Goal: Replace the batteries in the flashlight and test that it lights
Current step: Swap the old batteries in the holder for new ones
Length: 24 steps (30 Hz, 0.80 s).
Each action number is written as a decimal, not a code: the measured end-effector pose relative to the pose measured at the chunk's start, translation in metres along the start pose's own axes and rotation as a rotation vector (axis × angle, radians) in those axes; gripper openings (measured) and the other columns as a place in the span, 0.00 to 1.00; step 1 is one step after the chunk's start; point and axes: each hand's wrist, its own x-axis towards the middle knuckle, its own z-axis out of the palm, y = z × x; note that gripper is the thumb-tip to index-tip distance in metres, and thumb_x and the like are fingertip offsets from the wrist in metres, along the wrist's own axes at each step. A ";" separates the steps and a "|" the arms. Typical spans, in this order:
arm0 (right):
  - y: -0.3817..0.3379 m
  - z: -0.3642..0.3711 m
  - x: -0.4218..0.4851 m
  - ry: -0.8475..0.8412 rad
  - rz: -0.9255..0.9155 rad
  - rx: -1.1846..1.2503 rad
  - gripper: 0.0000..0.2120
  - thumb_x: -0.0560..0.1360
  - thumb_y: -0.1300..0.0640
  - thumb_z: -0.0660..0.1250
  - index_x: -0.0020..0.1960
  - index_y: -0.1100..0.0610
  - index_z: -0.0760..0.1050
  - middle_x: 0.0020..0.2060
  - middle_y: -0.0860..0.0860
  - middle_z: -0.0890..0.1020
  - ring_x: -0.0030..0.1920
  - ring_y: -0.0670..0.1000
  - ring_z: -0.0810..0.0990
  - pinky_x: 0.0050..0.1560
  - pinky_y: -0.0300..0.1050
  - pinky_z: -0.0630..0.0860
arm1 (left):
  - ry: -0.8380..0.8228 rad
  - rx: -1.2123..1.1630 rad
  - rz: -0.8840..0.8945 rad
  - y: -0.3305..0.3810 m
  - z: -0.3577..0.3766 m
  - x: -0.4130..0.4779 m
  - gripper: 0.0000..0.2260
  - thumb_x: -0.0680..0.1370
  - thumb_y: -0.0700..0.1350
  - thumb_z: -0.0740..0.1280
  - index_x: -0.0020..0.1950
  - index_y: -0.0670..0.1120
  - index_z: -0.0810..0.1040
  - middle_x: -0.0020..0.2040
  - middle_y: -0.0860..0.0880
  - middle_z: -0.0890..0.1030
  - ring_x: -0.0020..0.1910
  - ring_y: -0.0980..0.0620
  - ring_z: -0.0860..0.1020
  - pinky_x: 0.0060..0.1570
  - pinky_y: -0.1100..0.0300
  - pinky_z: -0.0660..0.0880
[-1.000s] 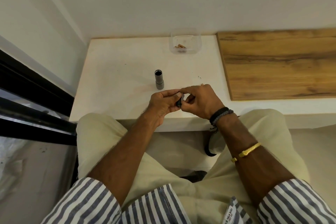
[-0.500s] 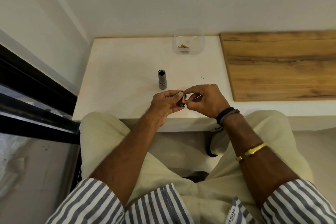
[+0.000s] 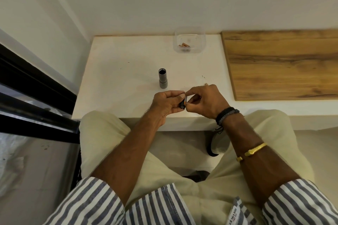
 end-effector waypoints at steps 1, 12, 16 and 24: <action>0.000 0.001 0.000 0.010 -0.012 -0.008 0.13 0.69 0.56 0.77 0.53 0.57 0.85 0.39 0.49 0.88 0.40 0.47 0.87 0.53 0.21 0.58 | -0.004 -0.002 0.001 0.000 0.000 0.000 0.05 0.76 0.40 0.73 0.51 0.44 0.84 0.49 0.43 0.87 0.44 0.46 0.87 0.38 0.58 0.82; 0.003 0.008 0.001 0.144 -0.121 0.037 0.12 0.74 0.53 0.71 0.56 0.52 0.85 0.45 0.45 0.88 0.38 0.44 0.86 0.53 0.36 0.77 | -0.028 -0.112 -0.031 0.007 -0.002 -0.001 0.11 0.77 0.40 0.72 0.58 0.37 0.82 0.53 0.39 0.85 0.51 0.42 0.85 0.44 0.55 0.83; 0.003 0.012 0.003 0.207 -0.188 0.023 0.11 0.74 0.54 0.68 0.53 0.53 0.86 0.46 0.49 0.88 0.43 0.48 0.84 0.45 0.46 0.84 | 0.009 -0.233 -0.022 0.006 -0.003 0.000 0.10 0.77 0.40 0.71 0.57 0.39 0.82 0.53 0.39 0.85 0.50 0.43 0.85 0.44 0.54 0.83; 0.009 0.018 0.005 0.258 -0.020 0.138 0.06 0.76 0.53 0.73 0.50 0.53 0.86 0.32 0.43 0.82 0.32 0.42 0.78 0.38 0.35 0.75 | 0.023 -0.343 0.005 0.002 0.001 0.004 0.11 0.79 0.35 0.68 0.61 0.37 0.77 0.54 0.36 0.83 0.52 0.38 0.84 0.48 0.48 0.83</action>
